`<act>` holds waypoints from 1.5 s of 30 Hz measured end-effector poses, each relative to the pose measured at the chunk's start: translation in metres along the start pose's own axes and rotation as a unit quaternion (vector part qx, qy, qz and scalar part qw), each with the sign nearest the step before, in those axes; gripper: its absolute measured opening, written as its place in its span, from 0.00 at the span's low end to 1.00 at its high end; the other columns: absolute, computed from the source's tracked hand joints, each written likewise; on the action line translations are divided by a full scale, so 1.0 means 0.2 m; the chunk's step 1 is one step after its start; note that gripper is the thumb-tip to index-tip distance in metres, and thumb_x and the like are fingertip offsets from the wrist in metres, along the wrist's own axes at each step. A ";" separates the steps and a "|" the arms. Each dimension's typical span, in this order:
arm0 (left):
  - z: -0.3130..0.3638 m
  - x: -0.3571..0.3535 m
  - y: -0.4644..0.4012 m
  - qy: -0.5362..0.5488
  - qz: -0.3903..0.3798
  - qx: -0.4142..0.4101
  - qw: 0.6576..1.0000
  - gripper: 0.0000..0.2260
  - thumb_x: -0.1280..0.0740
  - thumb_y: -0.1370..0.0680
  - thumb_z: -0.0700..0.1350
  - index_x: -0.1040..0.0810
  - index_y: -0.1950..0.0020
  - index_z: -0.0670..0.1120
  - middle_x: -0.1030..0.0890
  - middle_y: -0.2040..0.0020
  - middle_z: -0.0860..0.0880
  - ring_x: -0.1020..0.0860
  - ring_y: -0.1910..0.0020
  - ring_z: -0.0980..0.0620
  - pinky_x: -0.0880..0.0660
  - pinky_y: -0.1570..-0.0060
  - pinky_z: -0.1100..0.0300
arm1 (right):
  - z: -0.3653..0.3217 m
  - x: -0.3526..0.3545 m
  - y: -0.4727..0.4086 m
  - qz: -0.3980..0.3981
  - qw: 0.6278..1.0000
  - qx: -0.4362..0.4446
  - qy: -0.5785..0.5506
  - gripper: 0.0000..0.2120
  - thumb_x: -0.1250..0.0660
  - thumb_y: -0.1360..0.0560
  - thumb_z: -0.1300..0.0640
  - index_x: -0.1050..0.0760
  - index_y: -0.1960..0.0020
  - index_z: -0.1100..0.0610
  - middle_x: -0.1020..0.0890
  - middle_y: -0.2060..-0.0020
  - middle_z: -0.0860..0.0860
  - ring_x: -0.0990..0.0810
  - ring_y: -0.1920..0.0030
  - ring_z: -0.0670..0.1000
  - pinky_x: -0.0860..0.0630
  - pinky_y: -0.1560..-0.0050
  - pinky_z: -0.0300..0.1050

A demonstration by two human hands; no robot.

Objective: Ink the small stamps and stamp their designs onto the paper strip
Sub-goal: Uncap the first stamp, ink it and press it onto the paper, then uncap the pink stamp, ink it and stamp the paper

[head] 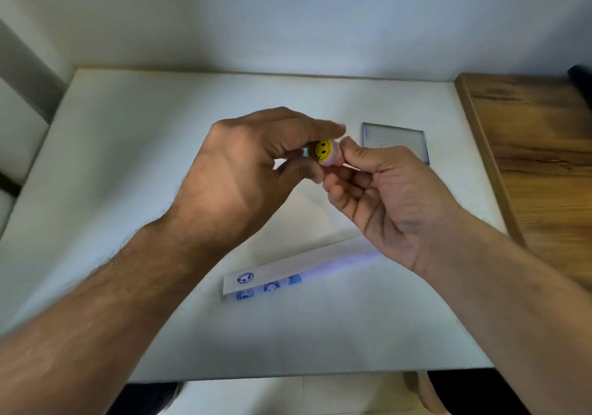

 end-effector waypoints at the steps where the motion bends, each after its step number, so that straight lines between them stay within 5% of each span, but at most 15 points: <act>1: 0.00 0.01 -0.01 -0.005 -0.002 0.013 1.000 0.20 0.25 0.28 0.41 0.20 0.37 0.52 0.16 0.47 0.55 0.17 0.51 0.57 0.21 0.47 0.58 | 0.00 0.00 -0.01 0.007 1.000 -0.001 -0.019 0.08 0.35 0.23 0.61 0.19 0.54 0.63 0.17 0.64 0.57 0.21 0.69 0.48 0.21 0.67 0.36; 6: -0.04 0.04 -0.05 -0.014 0.023 0.098 0.995 0.25 0.25 0.29 0.40 0.22 0.34 0.55 0.17 0.45 0.58 0.20 0.47 0.68 0.24 0.43 0.68 | 0.00 -0.01 -0.06 0.061 0.995 0.025 -0.073 0.11 0.32 0.24 0.61 0.22 0.44 0.66 0.16 0.59 0.59 0.19 0.65 0.49 0.20 0.64 0.38; 9: -0.08 0.08 -0.06 -0.030 0.059 0.163 0.984 0.22 0.26 0.30 0.40 0.20 0.38 0.55 0.16 0.49 0.58 0.19 0.50 0.68 0.27 0.43 0.73 | -0.03 0.00 -0.07 0.128 0.979 0.136 0.082 0.10 0.29 0.26 0.59 0.21 0.45 0.60 0.15 0.59 0.55 0.20 0.67 0.49 0.20 0.66 0.40; 12: -0.13 0.07 -0.06 -0.068 0.003 0.237 0.969 0.26 0.21 0.34 0.49 0.21 0.37 0.56 0.17 0.48 0.57 0.19 0.50 0.61 0.26 0.43 0.68 | -0.04 -0.01 -0.06 0.193 0.845 0.297 0.400 0.08 0.26 0.29 0.52 0.20 0.50 0.49 0.16 0.61 0.43 0.19 0.63 0.41 0.22 0.61 0.35; 14: -0.17 0.05 -0.05 -0.118 -0.060 0.277 0.952 0.32 0.20 0.38 0.55 0.23 0.35 0.58 0.17 0.45 0.56 0.19 0.48 0.58 0.24 0.42 0.61 | -0.01 -0.03 -0.04 0.179 0.768 0.331 0.518 0.07 0.27 0.28 0.50 0.20 0.50 0.46 0.16 0.60 0.40 0.20 0.59 0.36 0.27 0.58 0.25; 18: -0.21 0.00 0.00 -0.177 -0.133 0.297 0.929 0.32 0.20 0.39 0.58 0.23 0.36 0.58 0.18 0.44 0.55 0.20 0.47 0.56 0.23 0.45 0.59 | 0.06 -0.02 -0.05 0.173 0.691 0.338 0.615 0.10 0.30 0.26 0.49 0.21 0.45 0.46 0.15 0.54 0.43 0.19 0.52 0.45 0.22 0.49 0.43; 23: -0.24 -0.04 0.02 -0.229 -0.162 0.256 0.925 0.25 0.23 0.33 0.54 0.22 0.37 0.55 0.19 0.45 0.52 0.22 0.47 0.51 0.28 0.52 0.61 | 0.05 -0.01 -0.06 0.185 0.661 0.337 0.644 0.17 0.31 0.25 0.48 0.26 0.37 0.44 0.16 0.51 0.43 0.23 0.49 0.49 0.25 0.52 0.44; 28: -0.26 -0.07 0.02 -0.212 -0.151 0.251 0.932 0.11 0.27 0.27 0.44 0.19 0.46 0.54 0.25 0.61 0.58 0.25 0.62 0.59 0.31 0.64 0.67 | 0.06 0.00 -0.07 0.189 0.650 0.331 0.657 0.18 0.32 0.24 0.48 0.28 0.35 0.42 0.16 0.52 0.43 0.26 0.50 0.48 0.25 0.55 0.43; 32: -0.23 -0.06 0.03 -0.173 -0.104 0.258 0.945 0.10 0.27 0.28 0.50 0.20 0.48 0.57 0.20 0.59 0.56 0.21 0.58 0.53 0.23 0.60 0.60 | 0.08 0.02 -0.08 0.179 0.651 0.307 0.670 0.19 0.33 0.24 0.46 0.28 0.34 0.43 0.17 0.50 0.45 0.26 0.46 0.48 0.26 0.52 0.44; 35: -0.19 -0.05 0.02 -0.127 -0.079 0.256 0.955 0.08 0.27 0.29 0.50 0.19 0.51 0.56 0.19 0.61 0.56 0.21 0.63 0.57 0.24 0.65 0.64 | 0.06 -0.01 -0.06 0.183 0.650 0.356 0.646 0.20 0.32 0.25 0.45 0.26 0.34 0.47 0.17 0.47 0.45 0.26 0.44 0.49 0.28 0.52 0.41; 37: -0.16 -0.05 0.02 -0.126 -0.060 0.227 0.964 0.07 0.27 0.30 0.49 0.19 0.52 0.55 0.22 0.63 0.58 0.24 0.64 0.60 0.31 0.69 0.70 | 0.04 -0.04 -0.03 0.165 0.688 0.396 0.586 0.18 0.32 0.26 0.44 0.22 0.39 0.49 0.16 0.49 0.44 0.24 0.51 0.43 0.29 0.53 0.35; 40: -0.13 -0.04 0.01 -0.128 -0.013 0.183 0.975 0.08 0.27 0.29 0.48 0.18 0.52 0.56 0.23 0.62 0.57 0.25 0.65 0.60 0.35 0.69 0.73 | 0.03 -0.09 -0.01 0.102 0.801 0.340 0.483 0.16 0.29 0.29 0.42 0.17 0.45 0.47 0.15 0.56 0.41 0.25 0.67 0.35 0.27 0.58 0.30; 45: -0.09 -0.02 0.01 -0.109 0.025 0.144 0.983 0.10 0.26 0.31 0.51 0.17 0.50 0.56 0.20 0.59 0.56 0.22 0.64 0.59 0.27 0.64 0.70 | 0.01 -0.08 -0.01 0.067 0.885 0.261 0.379 0.10 0.25 0.31 0.50 0.15 0.50 0.49 0.16 0.68 0.42 0.19 0.67 0.40 0.23 0.63 0.35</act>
Point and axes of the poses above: each hand's wrist, its own y-axis away from the middle knuckle, its own x-axis out of the back of the hand, z = x × y, the point moved 2 cm from there along -y, towards the middle knuckle
